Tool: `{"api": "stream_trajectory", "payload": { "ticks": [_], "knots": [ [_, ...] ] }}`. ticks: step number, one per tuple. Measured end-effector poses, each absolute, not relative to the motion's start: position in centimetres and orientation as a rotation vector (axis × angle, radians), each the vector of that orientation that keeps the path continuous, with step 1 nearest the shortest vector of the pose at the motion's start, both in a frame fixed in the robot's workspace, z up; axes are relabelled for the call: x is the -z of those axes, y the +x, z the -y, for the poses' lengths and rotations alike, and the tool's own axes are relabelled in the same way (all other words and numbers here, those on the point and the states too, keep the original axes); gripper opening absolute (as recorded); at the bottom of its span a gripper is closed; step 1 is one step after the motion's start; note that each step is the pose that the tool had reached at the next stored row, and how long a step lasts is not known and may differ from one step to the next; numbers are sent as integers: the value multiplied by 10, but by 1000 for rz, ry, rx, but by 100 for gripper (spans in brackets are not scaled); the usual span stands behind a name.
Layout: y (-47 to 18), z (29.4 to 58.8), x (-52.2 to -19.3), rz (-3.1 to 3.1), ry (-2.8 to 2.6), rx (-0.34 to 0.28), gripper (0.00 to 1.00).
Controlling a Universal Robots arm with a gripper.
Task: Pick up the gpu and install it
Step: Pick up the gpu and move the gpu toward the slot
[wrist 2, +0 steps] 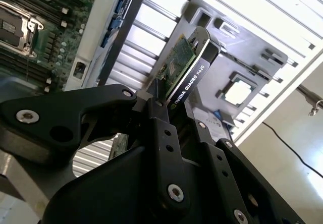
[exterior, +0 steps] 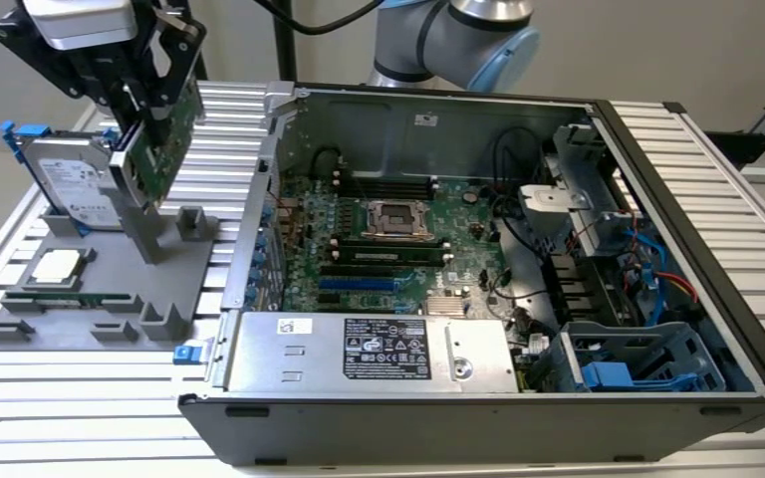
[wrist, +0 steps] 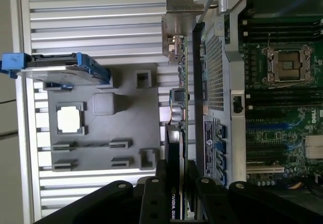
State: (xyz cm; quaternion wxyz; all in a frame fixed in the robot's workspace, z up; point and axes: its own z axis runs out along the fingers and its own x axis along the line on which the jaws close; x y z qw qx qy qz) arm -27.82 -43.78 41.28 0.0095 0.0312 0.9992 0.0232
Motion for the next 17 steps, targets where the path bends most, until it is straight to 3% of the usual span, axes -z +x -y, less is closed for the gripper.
{"api": "stream_trajectory", "payload": {
  "ticks": [17],
  "knots": [
    [-271,437,-413,-3120,97,-72,0]
  ]
}}
